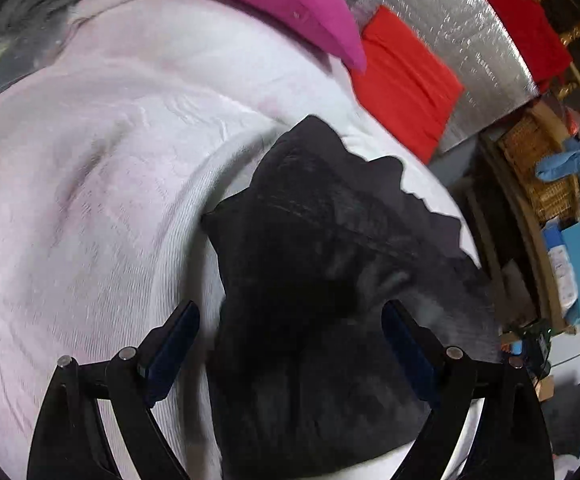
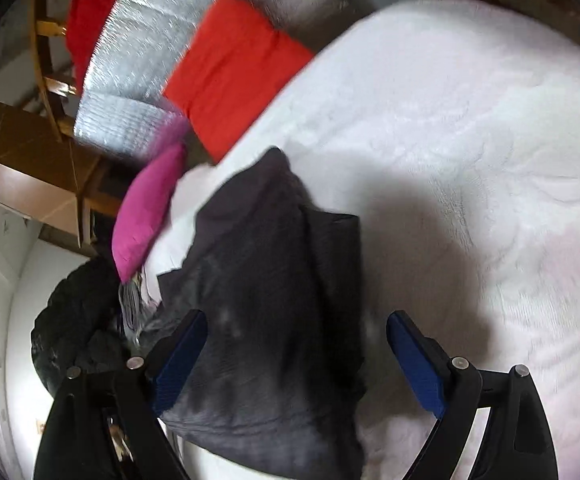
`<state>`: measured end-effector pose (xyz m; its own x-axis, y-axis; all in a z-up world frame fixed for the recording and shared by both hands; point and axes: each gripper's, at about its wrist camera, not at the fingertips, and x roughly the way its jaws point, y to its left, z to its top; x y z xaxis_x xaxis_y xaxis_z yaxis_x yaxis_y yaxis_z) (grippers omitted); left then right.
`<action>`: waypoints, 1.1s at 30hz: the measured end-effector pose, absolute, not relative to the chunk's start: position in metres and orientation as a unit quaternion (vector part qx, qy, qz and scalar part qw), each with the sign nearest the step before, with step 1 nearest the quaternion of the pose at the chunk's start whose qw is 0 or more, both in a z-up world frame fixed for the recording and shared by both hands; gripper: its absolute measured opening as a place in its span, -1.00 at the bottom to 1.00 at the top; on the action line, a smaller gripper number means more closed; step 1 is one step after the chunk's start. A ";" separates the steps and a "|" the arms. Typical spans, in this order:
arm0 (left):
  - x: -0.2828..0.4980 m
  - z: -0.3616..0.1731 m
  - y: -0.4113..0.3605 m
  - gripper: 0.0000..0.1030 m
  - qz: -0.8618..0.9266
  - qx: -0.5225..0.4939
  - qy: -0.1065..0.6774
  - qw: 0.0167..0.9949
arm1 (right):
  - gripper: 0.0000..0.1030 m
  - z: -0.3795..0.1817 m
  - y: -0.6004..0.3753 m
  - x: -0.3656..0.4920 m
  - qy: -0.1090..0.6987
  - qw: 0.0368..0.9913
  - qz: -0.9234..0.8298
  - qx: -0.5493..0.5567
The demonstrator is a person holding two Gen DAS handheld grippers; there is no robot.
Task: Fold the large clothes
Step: 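Open both grippers and press the folded jacket flat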
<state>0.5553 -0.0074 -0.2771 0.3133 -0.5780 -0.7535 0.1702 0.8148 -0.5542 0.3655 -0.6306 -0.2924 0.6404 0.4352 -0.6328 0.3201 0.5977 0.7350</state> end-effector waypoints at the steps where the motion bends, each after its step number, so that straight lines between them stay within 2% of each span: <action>1: 0.560 -0.282 -0.009 0.79 -0.238 -0.192 0.543 0.782 | 0.81 -0.297 -0.634 0.368 0.427 0.787 0.036 0.444; 6: 0.562 -0.287 -0.013 0.79 -0.256 -0.212 0.551 0.765 | 0.81 -0.307 -0.644 0.372 0.425 0.778 0.055 0.459; 10: 0.559 -0.288 -0.026 0.79 -0.238 -0.169 0.552 0.781 | 0.81 -0.284 -0.636 0.377 0.405 0.800 0.039 0.441; 14: 0.552 -0.300 -0.043 0.79 -0.200 -0.134 0.567 0.788 | 0.81 -0.277 -0.606 0.396 0.452 0.809 -0.006 0.375; 15: 0.551 -0.297 -0.046 0.74 -0.197 -0.131 0.562 0.792 | 0.81 -0.281 -0.599 0.399 0.460 0.811 -0.013 0.362; 16: 0.549 -0.295 -0.048 0.46 -0.202 -0.132 0.559 0.793 | 0.81 -0.287 -0.591 0.403 0.469 0.810 -0.020 0.352; 17: 0.547 -0.291 -0.050 0.28 -0.212 -0.139 0.554 0.793 | 0.76 -0.292 -0.587 0.404 0.472 0.808 -0.025 0.352; 18: 0.544 -0.287 -0.053 0.23 -0.203 -0.134 0.548 0.800 | 0.66 -0.297 -0.580 0.406 0.474 0.806 -0.028 0.354; 20: 0.541 -0.282 -0.056 -0.05 -0.193 -0.122 0.538 0.812 | 0.29 -0.294 -0.566 0.408 0.474 0.820 -0.040 0.318; 21: 0.540 -0.281 -0.057 -0.11 -0.190 -0.122 0.533 0.815 | 0.17 -0.289 -0.560 0.409 0.475 0.828 -0.053 0.294; 23: 0.540 -0.276 -0.058 -0.24 -0.183 -0.131 0.524 0.821 | -0.25 -0.275 -0.550 0.409 0.465 0.843 -0.085 0.256; 25: 0.540 -0.272 -0.058 -0.26 -0.178 -0.142 0.517 0.825 | -0.32 -0.267 -0.550 0.408 0.451 0.849 -0.116 0.249; 27: 0.543 -0.279 -0.059 -0.22 -0.169 -0.148 0.521 0.824 | -0.32 -0.270 -0.556 0.407 0.446 0.846 -0.136 0.258; 29: 0.547 -0.290 -0.061 0.01 -0.152 -0.131 0.536 0.820 | -0.26 -0.287 -0.562 0.406 0.455 0.835 -0.142 0.276; 30: 0.547 -0.290 -0.064 0.05 -0.143 -0.121 0.537 0.823 | -0.22 -0.291 -0.564 0.406 0.456 0.831 -0.141 0.286; 32: 0.546 -0.285 -0.068 0.13 -0.133 -0.105 0.535 0.828 | 0.12 -0.286 -0.568 0.403 0.459 0.822 -0.145 0.304; 33: 0.546 -0.281 -0.068 0.13 -0.132 -0.103 0.536 0.828 | 0.15 -0.281 -0.570 0.402 0.463 0.816 -0.145 0.314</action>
<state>0.5457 -0.0677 -0.2812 0.3913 -0.3286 -0.8596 0.1087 0.9440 -0.3114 0.4017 -0.5703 -0.2813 0.5289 0.0540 -0.8470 0.5275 0.7609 0.3779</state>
